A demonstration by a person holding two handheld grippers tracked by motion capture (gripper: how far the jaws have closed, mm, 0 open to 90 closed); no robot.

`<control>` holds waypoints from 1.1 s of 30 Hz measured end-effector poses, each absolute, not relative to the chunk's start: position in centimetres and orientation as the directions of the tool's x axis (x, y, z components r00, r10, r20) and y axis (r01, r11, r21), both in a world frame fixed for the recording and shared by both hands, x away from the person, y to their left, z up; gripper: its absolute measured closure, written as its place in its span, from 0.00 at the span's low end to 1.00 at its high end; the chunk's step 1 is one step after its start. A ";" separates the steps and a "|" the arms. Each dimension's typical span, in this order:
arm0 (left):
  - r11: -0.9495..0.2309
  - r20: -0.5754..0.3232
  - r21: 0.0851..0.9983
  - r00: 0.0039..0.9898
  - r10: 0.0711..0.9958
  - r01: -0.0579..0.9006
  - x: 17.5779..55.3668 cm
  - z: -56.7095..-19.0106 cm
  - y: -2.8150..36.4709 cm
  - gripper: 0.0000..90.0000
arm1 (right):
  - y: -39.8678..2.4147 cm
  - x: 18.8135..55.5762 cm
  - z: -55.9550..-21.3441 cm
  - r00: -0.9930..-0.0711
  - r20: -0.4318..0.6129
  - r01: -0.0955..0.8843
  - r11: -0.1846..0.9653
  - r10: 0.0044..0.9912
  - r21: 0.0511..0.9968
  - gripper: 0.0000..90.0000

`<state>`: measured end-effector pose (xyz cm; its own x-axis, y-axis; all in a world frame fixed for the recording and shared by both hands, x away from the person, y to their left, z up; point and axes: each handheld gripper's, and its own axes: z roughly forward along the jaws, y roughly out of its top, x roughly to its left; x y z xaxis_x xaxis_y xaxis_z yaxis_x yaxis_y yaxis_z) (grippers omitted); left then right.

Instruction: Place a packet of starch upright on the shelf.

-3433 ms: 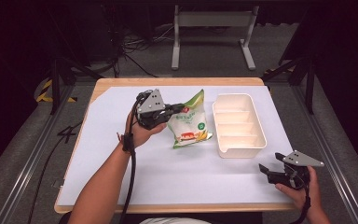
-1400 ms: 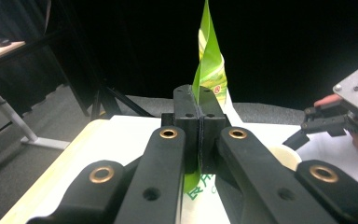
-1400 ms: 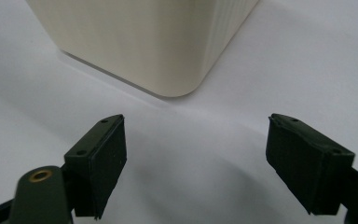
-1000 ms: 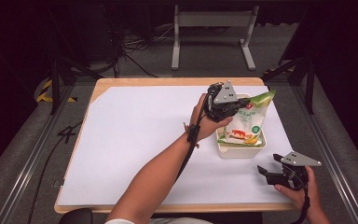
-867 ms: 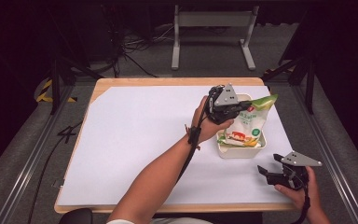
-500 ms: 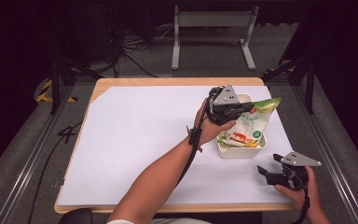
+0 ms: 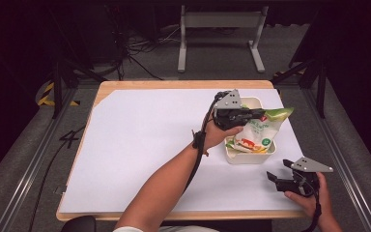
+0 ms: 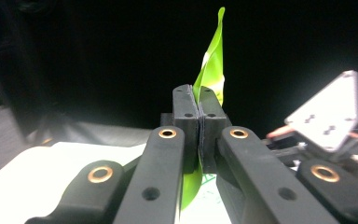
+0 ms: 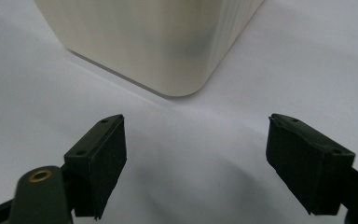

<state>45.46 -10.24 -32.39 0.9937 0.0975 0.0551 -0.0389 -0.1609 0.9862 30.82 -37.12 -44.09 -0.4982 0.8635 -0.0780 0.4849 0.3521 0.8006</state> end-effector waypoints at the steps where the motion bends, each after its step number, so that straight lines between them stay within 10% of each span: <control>1: -0.169 0.078 0.984 0.994 0.073 -0.065 45.2 -32.4 -10.3 0.99 | -37.1 30.8 -44.1 -0.499 -0.080 0.485 0.354 0.863 0.800 0.22; 22: -0.163 0.103 0.982 0.994 0.043 -0.095 45.2 -31.8 -11.1 0.99 | -37.1 30.8 -44.1 -0.509 -0.079 0.482 0.360 0.857 0.799 0.22; 33: -0.248 0.178 0.957 0.978 0.108 -0.147 44.9 -30.9 -10.2 0.75 | -37.0 30.8 -44.2 -0.512 -0.077 0.489 0.364 0.856 0.793 0.22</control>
<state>44.86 -10.23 -30.90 0.9781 0.1076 0.1784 -0.1474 -0.2482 0.9574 30.85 -37.03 -44.18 -0.5119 0.8555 -0.0773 0.4890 0.3642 0.7926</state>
